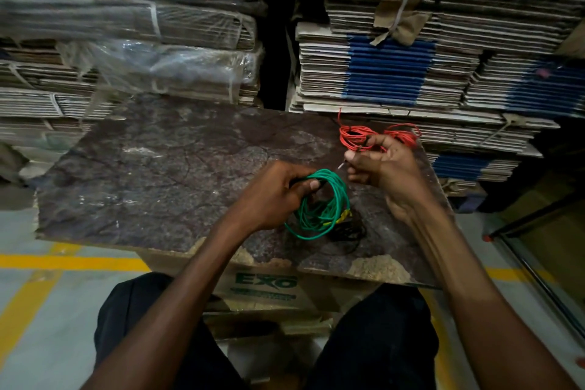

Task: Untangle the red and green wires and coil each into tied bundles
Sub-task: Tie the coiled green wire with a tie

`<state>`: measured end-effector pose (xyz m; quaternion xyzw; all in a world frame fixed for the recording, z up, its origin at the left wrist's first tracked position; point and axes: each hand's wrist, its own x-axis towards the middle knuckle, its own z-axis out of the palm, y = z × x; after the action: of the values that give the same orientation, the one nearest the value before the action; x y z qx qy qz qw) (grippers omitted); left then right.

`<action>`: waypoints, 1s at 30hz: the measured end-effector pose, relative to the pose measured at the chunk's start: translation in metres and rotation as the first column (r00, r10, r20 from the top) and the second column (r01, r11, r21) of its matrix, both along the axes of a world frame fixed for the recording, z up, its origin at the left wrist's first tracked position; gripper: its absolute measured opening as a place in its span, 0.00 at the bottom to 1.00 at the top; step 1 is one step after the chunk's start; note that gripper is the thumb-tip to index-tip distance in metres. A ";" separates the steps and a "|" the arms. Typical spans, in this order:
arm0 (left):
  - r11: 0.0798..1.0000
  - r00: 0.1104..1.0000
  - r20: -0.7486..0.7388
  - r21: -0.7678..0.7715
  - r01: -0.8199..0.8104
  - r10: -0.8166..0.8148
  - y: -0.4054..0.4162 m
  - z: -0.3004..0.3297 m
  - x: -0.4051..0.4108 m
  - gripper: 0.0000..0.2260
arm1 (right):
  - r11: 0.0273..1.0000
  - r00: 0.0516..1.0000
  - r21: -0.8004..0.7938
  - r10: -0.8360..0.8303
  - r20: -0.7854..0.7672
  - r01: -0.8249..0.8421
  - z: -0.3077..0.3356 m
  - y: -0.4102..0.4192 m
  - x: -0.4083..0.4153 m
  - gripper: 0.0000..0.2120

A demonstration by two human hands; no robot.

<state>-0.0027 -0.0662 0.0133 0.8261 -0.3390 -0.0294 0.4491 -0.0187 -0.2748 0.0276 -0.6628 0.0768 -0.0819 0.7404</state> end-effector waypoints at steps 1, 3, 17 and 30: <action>1.000 1.000 -0.014 -0.005 0.009 -0.009 0.000 0.000 0.000 0.09 | 1.000 1.000 0.015 0.020 -0.007 -0.020 0.000 0.003 0.000 0.17; 1.000 0.998 -0.057 -0.022 0.020 -0.021 -0.001 -0.001 -0.001 0.08 | 0.998 0.998 0.038 0.058 -0.016 -0.057 -0.001 0.009 -0.003 0.16; 0.992 0.980 -0.199 -0.120 -0.041 0.017 -0.007 -0.014 -0.004 0.11 | 0.988 0.996 -0.128 0.091 0.000 -0.090 -0.007 0.020 -0.013 0.14; 0.965 0.910 -0.406 -0.195 -0.175 0.083 -0.011 -0.017 -0.003 0.08 | 0.555 0.862 -0.809 0.297 0.410 0.194 -0.017 0.028 -0.052 0.11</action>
<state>-0.0059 -0.0771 -0.0039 0.7670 -0.1872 -0.1265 0.6005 -0.0708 -0.2469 0.0105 -0.8878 -0.1872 -0.2552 0.3342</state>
